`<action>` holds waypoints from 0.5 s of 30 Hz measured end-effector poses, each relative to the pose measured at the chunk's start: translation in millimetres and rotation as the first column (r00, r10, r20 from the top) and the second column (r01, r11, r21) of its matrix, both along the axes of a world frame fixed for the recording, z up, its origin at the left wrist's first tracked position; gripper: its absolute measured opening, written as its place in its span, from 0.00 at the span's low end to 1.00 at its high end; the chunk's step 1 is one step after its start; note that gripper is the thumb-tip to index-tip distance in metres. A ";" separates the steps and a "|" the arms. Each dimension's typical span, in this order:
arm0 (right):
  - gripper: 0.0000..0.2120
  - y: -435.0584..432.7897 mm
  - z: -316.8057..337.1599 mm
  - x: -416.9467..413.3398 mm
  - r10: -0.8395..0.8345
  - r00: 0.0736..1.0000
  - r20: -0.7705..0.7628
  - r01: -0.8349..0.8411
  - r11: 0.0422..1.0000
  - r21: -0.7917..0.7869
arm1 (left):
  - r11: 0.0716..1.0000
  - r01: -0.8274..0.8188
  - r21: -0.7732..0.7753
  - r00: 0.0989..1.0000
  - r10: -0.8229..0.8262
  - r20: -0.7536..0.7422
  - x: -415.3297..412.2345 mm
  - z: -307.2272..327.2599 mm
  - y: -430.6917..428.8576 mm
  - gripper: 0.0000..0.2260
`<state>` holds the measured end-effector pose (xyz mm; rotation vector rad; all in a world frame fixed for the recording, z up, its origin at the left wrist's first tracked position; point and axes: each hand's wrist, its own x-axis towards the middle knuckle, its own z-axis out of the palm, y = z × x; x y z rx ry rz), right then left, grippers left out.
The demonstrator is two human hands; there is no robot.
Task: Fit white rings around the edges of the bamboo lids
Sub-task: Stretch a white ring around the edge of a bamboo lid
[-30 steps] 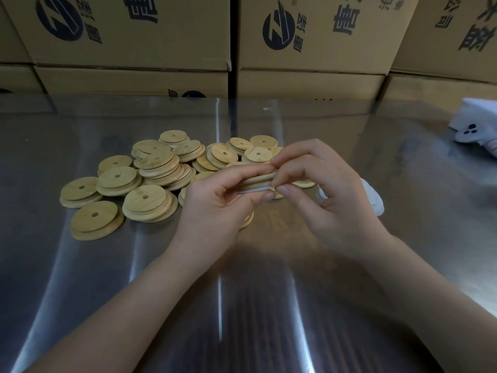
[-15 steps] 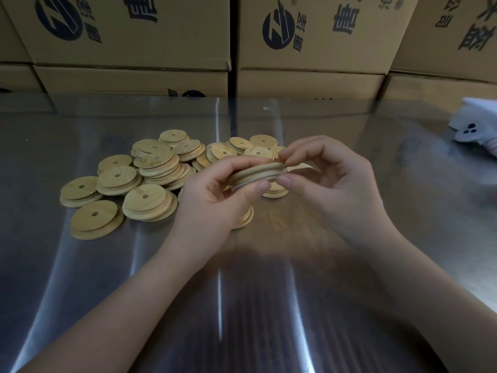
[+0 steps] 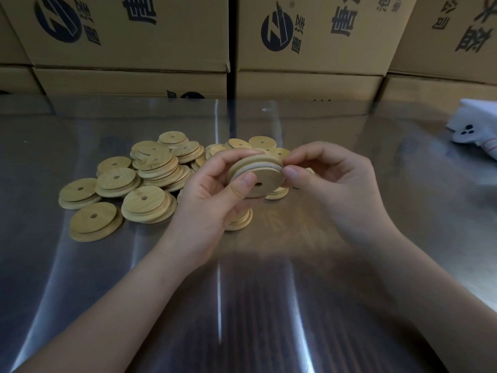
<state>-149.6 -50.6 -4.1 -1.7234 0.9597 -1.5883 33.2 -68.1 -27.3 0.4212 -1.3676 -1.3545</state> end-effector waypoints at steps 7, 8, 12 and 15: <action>0.06 -0.8 -3.3 -0.8 -0.158 0.953 -0.260 0.059 0.935 -0.351 | 0.996 0.087 0.020 0.994 -0.086 -0.060 3.9 0.9 -2.2 0.11; 0.05 -1.7 -4.4 -1.2 -0.159 0.952 -0.263 0.062 0.938 -0.342 | 0.995 0.096 0.007 0.994 -0.096 -0.054 4.6 0.7 -2.7 0.11; 0.02 -4.0 -6.5 -2.1 -0.138 0.939 -0.316 0.040 0.953 -0.299 | 0.995 0.100 -0.025 0.994 -0.101 -0.046 5.5 0.2 -3.6 0.12; 0.02 -3.5 -6.2 -1.4 -0.136 0.930 -0.340 0.031 0.954 -0.298 | 0.997 0.073 -0.008 0.997 -0.073 -0.040 4.7 -0.6 -3.6 0.12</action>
